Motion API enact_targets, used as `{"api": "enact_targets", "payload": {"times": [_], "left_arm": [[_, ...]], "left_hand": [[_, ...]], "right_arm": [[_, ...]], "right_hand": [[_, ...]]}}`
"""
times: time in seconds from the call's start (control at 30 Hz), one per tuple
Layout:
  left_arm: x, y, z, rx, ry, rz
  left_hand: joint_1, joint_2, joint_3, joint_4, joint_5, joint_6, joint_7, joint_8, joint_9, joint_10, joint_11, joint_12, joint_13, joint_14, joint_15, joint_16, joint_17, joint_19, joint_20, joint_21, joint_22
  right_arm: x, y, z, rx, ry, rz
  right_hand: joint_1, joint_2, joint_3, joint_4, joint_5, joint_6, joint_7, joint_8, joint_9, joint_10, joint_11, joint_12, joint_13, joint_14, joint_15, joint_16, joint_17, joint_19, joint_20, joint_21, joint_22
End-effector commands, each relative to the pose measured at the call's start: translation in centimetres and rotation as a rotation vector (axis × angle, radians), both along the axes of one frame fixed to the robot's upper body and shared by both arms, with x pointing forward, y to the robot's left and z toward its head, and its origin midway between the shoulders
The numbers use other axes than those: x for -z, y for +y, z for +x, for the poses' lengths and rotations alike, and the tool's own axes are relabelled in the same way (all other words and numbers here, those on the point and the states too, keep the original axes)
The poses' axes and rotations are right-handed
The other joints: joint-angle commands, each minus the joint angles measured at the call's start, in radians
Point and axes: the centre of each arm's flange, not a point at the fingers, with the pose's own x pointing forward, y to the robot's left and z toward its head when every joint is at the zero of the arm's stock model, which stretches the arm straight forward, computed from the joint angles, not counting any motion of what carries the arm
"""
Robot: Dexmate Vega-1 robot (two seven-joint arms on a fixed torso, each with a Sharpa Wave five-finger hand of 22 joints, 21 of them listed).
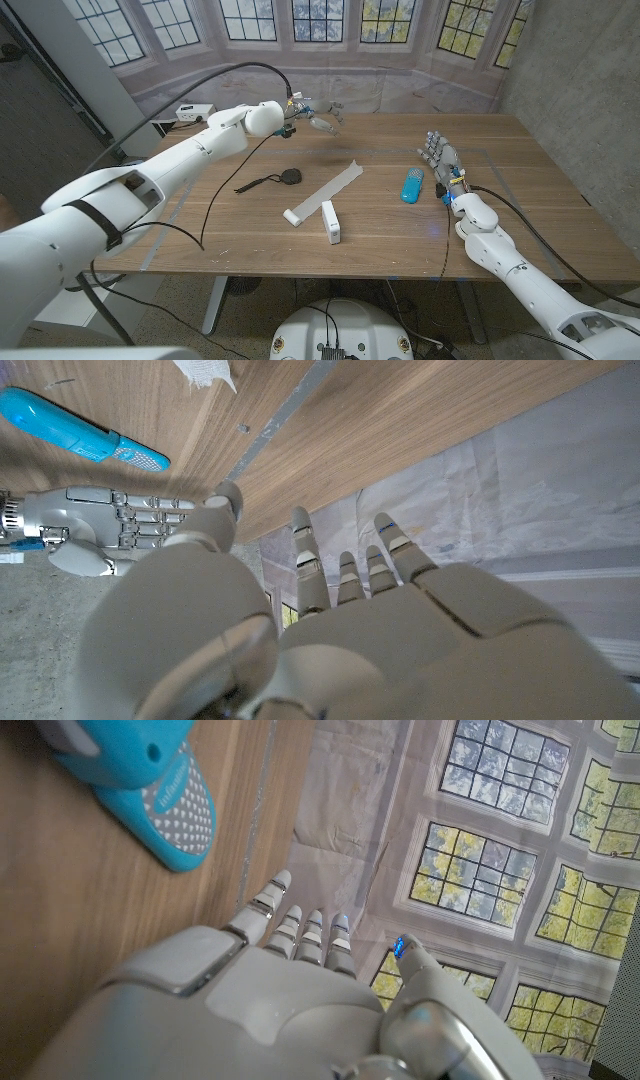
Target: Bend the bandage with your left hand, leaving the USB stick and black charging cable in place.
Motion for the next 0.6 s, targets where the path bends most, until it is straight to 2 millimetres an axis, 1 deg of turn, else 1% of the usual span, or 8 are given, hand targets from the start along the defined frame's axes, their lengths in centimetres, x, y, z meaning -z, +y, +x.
{"api": "enact_targets", "payload": {"times": [0.03,0.17,0.23,0.33,0.37,0.43,0.53,0.6], "left_arm": [[-1.0,-1.7,0.1,-0.041,-0.039,0.113],[-1.5,-2.1,0.0,-0.061,-0.072,0.151],[-1.7,-2.4,0.1,-0.065,-0.082,0.166],[-1.9,-2.6,0.1,-0.069,-0.099,0.184],[-2.0,-2.7,0.2,-0.071,-0.103,0.190],[-2.1,-2.9,0.2,-0.072,-0.108,0.203],[-2.1,-3.2,0.3,-0.073,-0.117,0.219],[-2.1,-3.4,0.4,-0.074,-0.116,0.226]], "left_hand": [[0.018,-0.002,-0.002,0.005,0.004,0.017,0.001,0.008,0.005,-0.003,-0.003,-0.006,0.006,0.001,0.000,0.003,0.006,0.009,0.000,-0.001,0.004],[0.033,-0.010,-0.006,0.007,0.003,0.037,0.004,0.011,0.005,0.001,-0.004,-0.005,0.006,0.005,0.001,0.004,0.006,0.017,-0.001,0.001,0.005],[0.049,-0.015,-0.010,0.008,0.002,0.057,0.006,0.014,0.006,0.013,-0.009,-0.002,0.006,0.012,-0.003,0.006,0.006,0.026,-0.006,0.004,0.005],[0.063,-0.019,-0.013,0.008,0.001,0.073,0.007,0.017,0.006,0.022,-0.010,0.000,0.005,0.021,-0.007,0.008,0.006,0.030,-0.007,0.004,0.006],[0.067,-0.020,-0.014,0.009,0.000,0.078,0.010,0.017,0.006,0.028,-0.013,0.002,0.005,0.022,-0.007,0.008,0.006,0.031,-0.007,0.004,0.006],[0.083,-0.024,-0.019,0.011,-0.001,0.106,0.025,0.023,0.007,0.039,-0.013,0.004,0.005,0.031,-0.005,0.008,0.006,0.036,-0.010,0.004,0.006],[0.095,-0.027,-0.023,0.012,-0.001,0.117,0.033,0.022,0.007,0.051,-0.011,0.006,0.005,0.039,0.000,0.010,0.006,0.043,-0.012,0.006,0.007],[0.102,-0.029,-0.026,0.013,-0.001,0.128,0.038,0.023,0.007,0.058,-0.012,0.007,0.005,0.046,-0.001,0.011,0.006,0.046,-0.015,0.006,0.007]], "right_arm": [[0.6,-0.3,-0.4,0.008,-0.001,0.018],[0.8,-0.2,-0.4,0.007,-0.001,0.024],[0.8,-0.2,-0.4,0.006,0.000,0.026],[0.9,-0.3,-0.4,0.007,-0.001,0.029],[0.9,-0.3,-0.4,0.007,-0.001,0.030],[0.9,-0.3,-0.4,0.008,0.000,0.031],[1.0,-0.4,-0.5,0.010,0.000,0.032],[1.1,-0.5,-0.6,0.011,0.000,0.033]], "right_hand": [[0.005,0.005,0.005,-0.002,-0.002,0.009,0.002,0.003,0.004,0.001,0.007,0.003,0.005,0.011,-0.022,0.010,0.002,0.009,-0.056,0.007,0.006],[0.003,0.004,0.005,-0.002,-0.002,0.009,0.002,0.002,0.004,0.002,0.007,0.004,0.005,0.012,-0.020,0.010,0.002,0.009,-0.056,0.007,0.006],[0.003,0.004,0.005,-0.002,-0.002,0.010,0.003,0.002,0.004,0.001,0.008,0.003,0.005,0.013,-0.021,0.010,0.002,0.010,-0.056,0.007,0.006],[0.003,0.004,0.006,-0.002,-0.002,0.011,0.003,0.002,0.004,0.001,0.007,0.003,0.005,0.012,-0.021,0.010,0.002,0.010,-0.056,0.007,0.006],[0.003,0.003,0.006,-0.002,-0.002,0.011,0.003,0.002,0.004,0.001,0.007,0.003,0.005,0.013,-0.020,0.010,0.002,0.011,-0.056,0.007,0.006],[0.002,0.003,0.006,-0.002,-0.002,0.012,0.004,0.003,0.004,0.001,0.008,0.003,0.005,0.014,-0.019,0.010,0.002,0.011,-0.056,0.007,0.006],[0.002,0.003,0.006,-0.002,-0.002,0.013,0.005,0.003,0.004,0.003,0.013,0.004,0.005,0.014,-0.019,0.010,0.002,0.012,-0.054,0.007,0.006],[0.003,0.002,0.007,-0.003,-0.002,0.014,0.006,0.003,0.004,0.002,0.010,0.004,0.005,0.014,-0.018,0.009,0.002,0.013,-0.054,0.007,0.006]]}}
